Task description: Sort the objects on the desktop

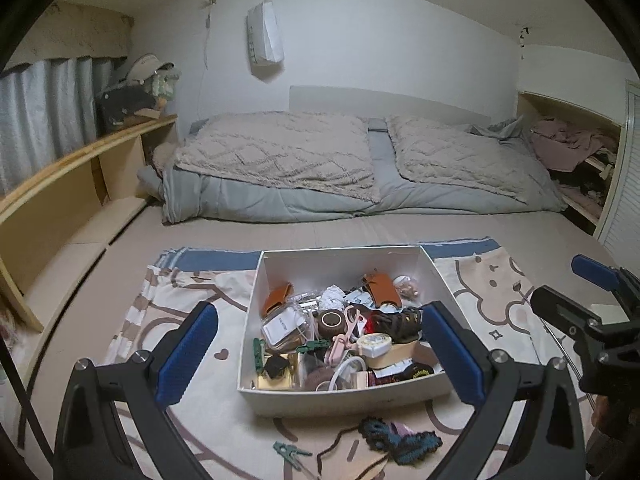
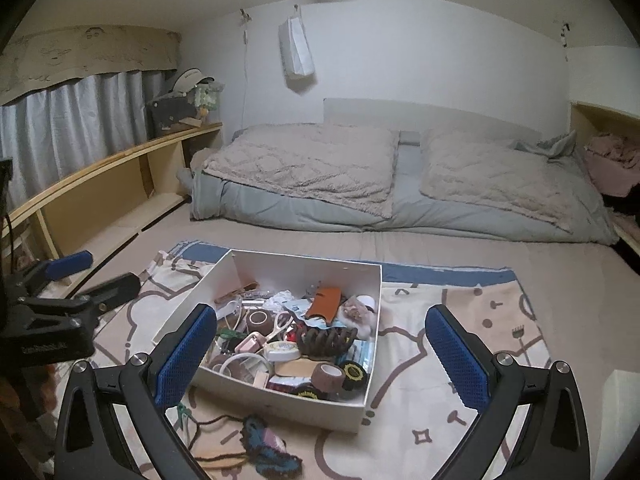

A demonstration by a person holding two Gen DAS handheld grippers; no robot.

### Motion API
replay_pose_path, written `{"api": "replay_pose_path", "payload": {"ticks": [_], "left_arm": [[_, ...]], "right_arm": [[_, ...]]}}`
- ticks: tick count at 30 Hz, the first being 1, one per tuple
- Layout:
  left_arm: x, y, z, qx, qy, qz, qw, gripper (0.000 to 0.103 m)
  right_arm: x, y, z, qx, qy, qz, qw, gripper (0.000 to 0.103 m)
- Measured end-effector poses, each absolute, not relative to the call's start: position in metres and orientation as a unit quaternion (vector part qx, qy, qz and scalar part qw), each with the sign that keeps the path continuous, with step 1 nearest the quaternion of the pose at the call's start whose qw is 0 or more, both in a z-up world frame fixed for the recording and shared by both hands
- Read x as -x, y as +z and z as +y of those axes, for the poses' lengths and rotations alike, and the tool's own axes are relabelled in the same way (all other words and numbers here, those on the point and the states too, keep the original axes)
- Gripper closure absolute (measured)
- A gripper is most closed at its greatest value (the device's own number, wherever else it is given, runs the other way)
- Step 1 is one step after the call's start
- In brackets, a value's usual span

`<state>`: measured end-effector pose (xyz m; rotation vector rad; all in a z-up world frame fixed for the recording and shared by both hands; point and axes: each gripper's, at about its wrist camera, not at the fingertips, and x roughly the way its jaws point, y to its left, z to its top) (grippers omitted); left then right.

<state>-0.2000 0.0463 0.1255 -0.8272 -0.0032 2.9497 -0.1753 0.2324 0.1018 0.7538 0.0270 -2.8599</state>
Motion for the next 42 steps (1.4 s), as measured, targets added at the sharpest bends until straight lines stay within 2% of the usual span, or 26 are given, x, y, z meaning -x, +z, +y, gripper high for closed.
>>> {"api": "replay_pose_path", "payload": {"ticks": [25,42], "left_arm": [[0.081,0.123,0.031,0.226,0.974,0.010,0.029,0.000],[0.032,0.106,0.029,0.231,0.972,0.003,0.040,0.000]], "right_arm": [[0.065,0.096,0.227,-0.211,-0.974,0.037,0.074,0.000],[0.015,0.091,0.222,-0.194,-0.978,0.041,0.067,0.000]]}}
